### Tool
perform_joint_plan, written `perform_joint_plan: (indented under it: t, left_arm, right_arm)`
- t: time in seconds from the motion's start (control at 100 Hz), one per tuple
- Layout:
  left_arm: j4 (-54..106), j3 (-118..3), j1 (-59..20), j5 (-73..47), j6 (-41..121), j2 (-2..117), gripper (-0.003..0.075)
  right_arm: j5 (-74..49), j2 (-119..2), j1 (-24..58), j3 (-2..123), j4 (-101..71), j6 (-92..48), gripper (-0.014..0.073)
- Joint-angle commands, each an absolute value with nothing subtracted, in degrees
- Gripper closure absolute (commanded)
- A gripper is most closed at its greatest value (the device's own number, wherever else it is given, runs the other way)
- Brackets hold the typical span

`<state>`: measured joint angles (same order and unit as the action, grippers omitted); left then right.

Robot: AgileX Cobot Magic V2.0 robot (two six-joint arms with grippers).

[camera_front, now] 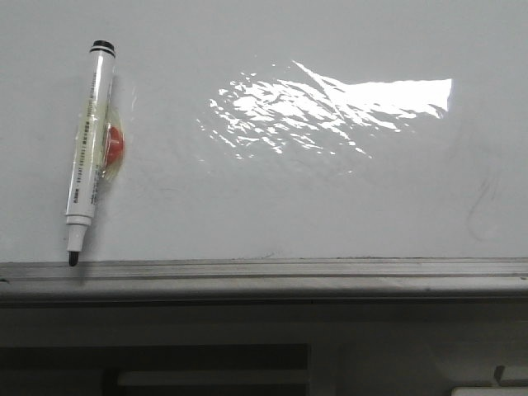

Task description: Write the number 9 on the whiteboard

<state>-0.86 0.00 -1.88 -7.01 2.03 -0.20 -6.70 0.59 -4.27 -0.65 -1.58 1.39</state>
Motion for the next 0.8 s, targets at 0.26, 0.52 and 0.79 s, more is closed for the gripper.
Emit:
perform_joint_plan:
  t: [0.26,0.52,0.79]
  left_arm:
    - [7.5,0.8,-2.1,9.1,1.7,-1.8,0.0741]
    - [6.9,-7.4,-2.1,-1.6,1.7,1.8,0.0741]
    - [5.2,-19.0,-2.1,-12.3,2.0,11.4,0.0741]
  right_arm:
    - [3.4,1.6,-4.5,-0.8,-6.1,2.1,0.0654]
    - [-13.1,-1.3,-4.4,10.9,-6.0,2.1,0.0654]
    - [-27.5,-11.4,-4.4,20.9,-5.8,2.0,0.0654]
